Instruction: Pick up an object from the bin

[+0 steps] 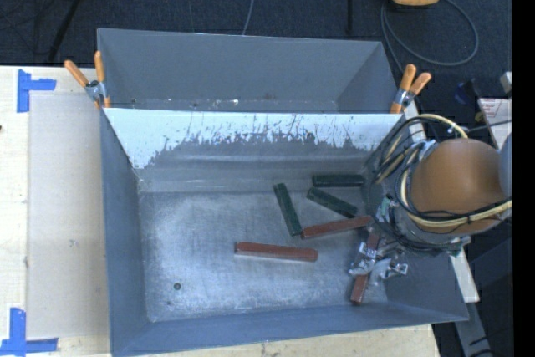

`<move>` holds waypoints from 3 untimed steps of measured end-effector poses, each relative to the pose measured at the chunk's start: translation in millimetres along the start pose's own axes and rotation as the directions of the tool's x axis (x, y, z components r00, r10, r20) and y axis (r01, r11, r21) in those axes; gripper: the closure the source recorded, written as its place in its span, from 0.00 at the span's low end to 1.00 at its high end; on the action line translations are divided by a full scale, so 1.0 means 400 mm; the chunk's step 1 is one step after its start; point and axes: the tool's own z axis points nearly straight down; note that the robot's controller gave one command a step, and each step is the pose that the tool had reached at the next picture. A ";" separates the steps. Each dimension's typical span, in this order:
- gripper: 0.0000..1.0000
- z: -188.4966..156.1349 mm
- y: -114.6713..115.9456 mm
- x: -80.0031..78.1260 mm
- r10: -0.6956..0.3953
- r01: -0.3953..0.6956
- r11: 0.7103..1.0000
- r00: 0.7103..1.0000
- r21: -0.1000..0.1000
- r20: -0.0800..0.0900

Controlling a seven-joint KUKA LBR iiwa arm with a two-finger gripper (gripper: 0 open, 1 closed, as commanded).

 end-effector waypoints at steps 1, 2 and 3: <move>1.00 0.000 0.000 0.000 0.000 0.000 1.000 1.000 0.000 0.000; 1.00 -0.008 0.003 0.001 0.000 0.000 1.000 1.000 -0.003 -0.003; 1.00 -0.048 0.005 0.003 0.002 -0.002 1.000 1.000 -0.008 -0.010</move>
Offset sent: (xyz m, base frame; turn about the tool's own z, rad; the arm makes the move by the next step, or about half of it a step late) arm 0.0001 -0.0001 0.0610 0.0000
